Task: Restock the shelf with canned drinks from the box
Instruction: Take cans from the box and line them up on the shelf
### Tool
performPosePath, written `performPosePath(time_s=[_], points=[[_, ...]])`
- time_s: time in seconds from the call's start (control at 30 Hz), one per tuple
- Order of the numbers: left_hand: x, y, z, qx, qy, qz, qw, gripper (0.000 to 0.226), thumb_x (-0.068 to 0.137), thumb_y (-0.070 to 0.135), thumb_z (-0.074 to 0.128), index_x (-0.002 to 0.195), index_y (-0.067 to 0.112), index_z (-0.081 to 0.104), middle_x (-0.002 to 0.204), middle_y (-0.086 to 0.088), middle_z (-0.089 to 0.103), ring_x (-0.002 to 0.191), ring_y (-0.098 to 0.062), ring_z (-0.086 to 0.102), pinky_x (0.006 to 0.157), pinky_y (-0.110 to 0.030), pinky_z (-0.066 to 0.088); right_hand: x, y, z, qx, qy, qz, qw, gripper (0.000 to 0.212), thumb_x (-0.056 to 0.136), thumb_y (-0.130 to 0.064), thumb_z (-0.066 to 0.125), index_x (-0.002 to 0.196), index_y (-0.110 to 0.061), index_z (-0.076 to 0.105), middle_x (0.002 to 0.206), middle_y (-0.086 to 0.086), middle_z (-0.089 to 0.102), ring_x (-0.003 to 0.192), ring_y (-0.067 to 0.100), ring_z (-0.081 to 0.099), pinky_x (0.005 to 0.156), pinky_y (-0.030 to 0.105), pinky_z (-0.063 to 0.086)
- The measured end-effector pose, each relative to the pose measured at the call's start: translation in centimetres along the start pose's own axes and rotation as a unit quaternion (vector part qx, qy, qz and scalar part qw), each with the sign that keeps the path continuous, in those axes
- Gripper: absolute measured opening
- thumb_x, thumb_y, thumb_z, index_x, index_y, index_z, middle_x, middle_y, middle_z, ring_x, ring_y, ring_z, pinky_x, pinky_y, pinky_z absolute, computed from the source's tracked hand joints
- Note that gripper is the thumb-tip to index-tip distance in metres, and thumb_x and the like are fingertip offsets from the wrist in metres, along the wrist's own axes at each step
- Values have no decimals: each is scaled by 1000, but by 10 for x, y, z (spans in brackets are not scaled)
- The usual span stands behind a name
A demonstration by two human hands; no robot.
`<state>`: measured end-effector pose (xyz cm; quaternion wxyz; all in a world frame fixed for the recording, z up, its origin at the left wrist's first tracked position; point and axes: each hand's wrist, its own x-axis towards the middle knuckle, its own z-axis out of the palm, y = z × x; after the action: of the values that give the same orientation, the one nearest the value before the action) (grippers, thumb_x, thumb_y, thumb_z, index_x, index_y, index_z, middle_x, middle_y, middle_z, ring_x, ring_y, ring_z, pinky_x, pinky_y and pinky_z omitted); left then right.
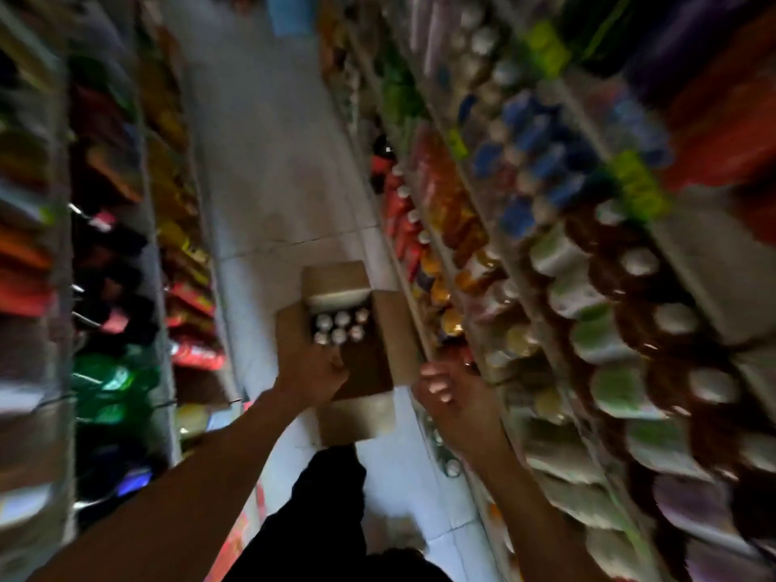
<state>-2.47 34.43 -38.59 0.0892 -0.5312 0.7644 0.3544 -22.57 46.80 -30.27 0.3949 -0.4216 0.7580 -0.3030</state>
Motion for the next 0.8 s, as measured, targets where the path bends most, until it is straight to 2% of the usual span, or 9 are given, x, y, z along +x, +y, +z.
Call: performPosePath(time_s=[0.1, 0.17, 0.23, 0.33, 0.4, 0.5, 0.6, 0.7, 0.8], points=[[40, -62, 14, -38, -28, -83, 995, 15, 89, 39, 54, 78, 28, 58, 75, 7, 58, 84, -22, 61, 55, -15, 32, 66, 41, 80, 0, -72, 76, 994, 19, 81, -10, 78, 95, -13, 65, 72, 2, 65, 59, -3, 59, 60, 12, 43], [78, -99, 32, -72, -36, -110, 991, 14, 89, 33, 59, 76, 30, 54, 80, 6, 61, 87, -22, 64, 61, -19, 41, 111, 73, 134, -20, -140, 117, 983, 25, 84, -14, 75, 103, -20, 61, 85, -2, 64, 70, -2, 59, 64, 13, 45], [117, -133, 58, -103, -22, -112, 988, 11, 88, 34, 60, 87, 24, 63, 90, -3, 68, 92, -25, 66, 71, -27, 46, 156, 111, 188, -41, -189, 140, 971, 31, 83, -18, 75, 107, -23, 57, 92, -3, 62, 83, 13, 61, 72, 16, 48], [158, -162, 96, -131, -3, -99, 986, 27, 82, 36, 69, 95, 11, 69, 91, -8, 72, 94, -25, 67, 79, -25, 43, 210, 176, 256, -81, -187, 130, 970, 43, 68, -22, 85, 98, -22, 55, 74, -3, 56, 82, 27, 64, 82, 40, 54], [187, -187, 128, -119, -10, -91, 989, 26, 85, 27, 71, 105, 12, 68, 98, -6, 71, 97, -21, 65, 80, -21, 40, 249, 222, 300, -95, -198, 154, 963, 42, 71, -18, 85, 103, -18, 57, 76, -2, 58, 83, 22, 62, 82, 35, 52], [227, -230, 180, -93, 10, -34, 995, 25, 87, 23, 66, 109, 11, 67, 102, -9, 68, 96, -29, 64, 83, -28, 43, 298, 288, 357, -109, -172, 161, 966, 60, 72, -18, 84, 125, -10, 57, 109, 7, 67, 105, 20, 63, 94, 33, 49], [250, -258, 210, -45, 57, -37, 997, 32, 88, 24, 64, 118, 16, 63, 113, -9, 63, 107, -29, 58, 86, -33, 43, 327, 340, 399, -121, -166, 104, 973, 79, 72, -12, 83, 142, -11, 46, 136, 13, 57, 127, 28, 53, 108, 39, 41], [267, -281, 233, -33, 75, -75, 994, 39, 87, 27, 66, 125, 20, 57, 125, -8, 52, 111, -30, 55, 87, -36, 45, 353, 373, 440, -129, -201, 51, 970, 78, 77, -15, 76, 147, -12, 39, 141, 16, 51, 130, 33, 49, 111, 43, 38], [279, -298, 257, -31, 43, -115, 992, 44, 86, 27, 66, 128, 24, 51, 116, -6, 43, 96, -33, 59, 79, -36, 48, 375, 394, 473, -120, -167, 34, 978, 82, 76, -13, 79, 148, -10, 39, 146, 17, 46, 135, 33, 43, 114, 24, 25]])
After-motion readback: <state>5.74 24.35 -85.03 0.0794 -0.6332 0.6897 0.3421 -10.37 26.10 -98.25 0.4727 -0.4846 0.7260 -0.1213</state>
